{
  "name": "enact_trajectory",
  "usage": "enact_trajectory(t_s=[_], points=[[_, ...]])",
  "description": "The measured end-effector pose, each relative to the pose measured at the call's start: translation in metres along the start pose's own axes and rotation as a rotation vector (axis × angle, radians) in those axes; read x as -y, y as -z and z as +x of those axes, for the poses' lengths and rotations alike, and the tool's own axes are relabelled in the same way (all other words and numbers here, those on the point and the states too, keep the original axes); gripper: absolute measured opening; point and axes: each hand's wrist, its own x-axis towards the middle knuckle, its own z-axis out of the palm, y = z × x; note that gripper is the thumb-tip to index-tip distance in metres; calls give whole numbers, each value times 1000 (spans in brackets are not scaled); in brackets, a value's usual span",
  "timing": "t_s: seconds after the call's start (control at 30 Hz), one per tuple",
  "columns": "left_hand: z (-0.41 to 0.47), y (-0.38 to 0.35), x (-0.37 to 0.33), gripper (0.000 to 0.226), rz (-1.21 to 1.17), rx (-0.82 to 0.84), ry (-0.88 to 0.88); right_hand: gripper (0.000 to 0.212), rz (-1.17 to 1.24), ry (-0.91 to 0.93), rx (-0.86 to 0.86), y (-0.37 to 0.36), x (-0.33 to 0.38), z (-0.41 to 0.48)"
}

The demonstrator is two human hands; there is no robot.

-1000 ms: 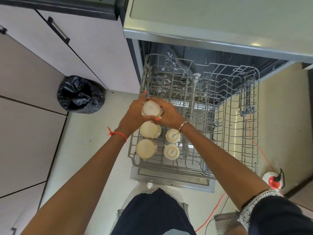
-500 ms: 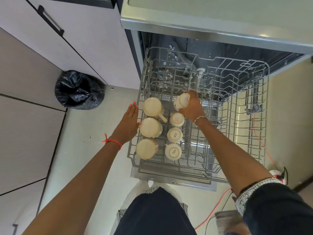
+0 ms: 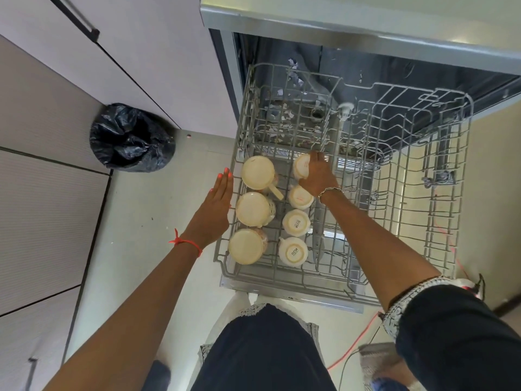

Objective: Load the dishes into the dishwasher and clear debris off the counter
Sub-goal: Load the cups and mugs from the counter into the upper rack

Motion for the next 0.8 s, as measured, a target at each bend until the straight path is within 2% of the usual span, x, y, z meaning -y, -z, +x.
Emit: enact_trajectory(t_s=[0.07,0.4,0.6,0.8], points=[[0,-1,1,83,-6,-1,-3,75,-28,-11,10,-3,1,1],[-1,-5,4,81,-22,-17,-10,71,34,-37,26,-3,-1,5],[0,-6,4,80,-17,-16,-1,67,-79,-54,28,-3,6,1],[0,-6,3,81,-17,-19,4,71,24,-52,18,-2,0,0]])
